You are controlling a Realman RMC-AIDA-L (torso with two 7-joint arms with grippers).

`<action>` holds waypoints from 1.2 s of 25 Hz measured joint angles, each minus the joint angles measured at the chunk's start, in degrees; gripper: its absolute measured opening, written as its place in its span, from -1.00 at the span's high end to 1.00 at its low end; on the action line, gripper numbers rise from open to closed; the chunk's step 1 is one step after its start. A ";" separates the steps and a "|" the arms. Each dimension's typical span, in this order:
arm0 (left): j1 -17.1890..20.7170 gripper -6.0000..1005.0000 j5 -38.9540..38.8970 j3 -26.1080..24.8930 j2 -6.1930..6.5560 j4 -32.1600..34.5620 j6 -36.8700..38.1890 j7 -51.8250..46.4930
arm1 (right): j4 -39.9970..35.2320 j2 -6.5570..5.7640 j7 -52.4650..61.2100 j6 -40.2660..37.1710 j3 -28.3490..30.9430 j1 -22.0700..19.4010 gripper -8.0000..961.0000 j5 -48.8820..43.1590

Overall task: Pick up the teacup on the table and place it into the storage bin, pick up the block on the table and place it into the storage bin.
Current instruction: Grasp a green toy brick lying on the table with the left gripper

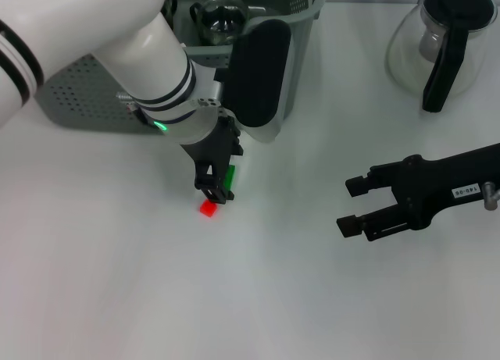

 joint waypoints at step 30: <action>-1.50 -0.07 1.85 1.67 -0.02 -1.64 -0.19 -1.15 | 0.26 0.29 -0.72 0.13 0.00 -0.83 -0.84 0.00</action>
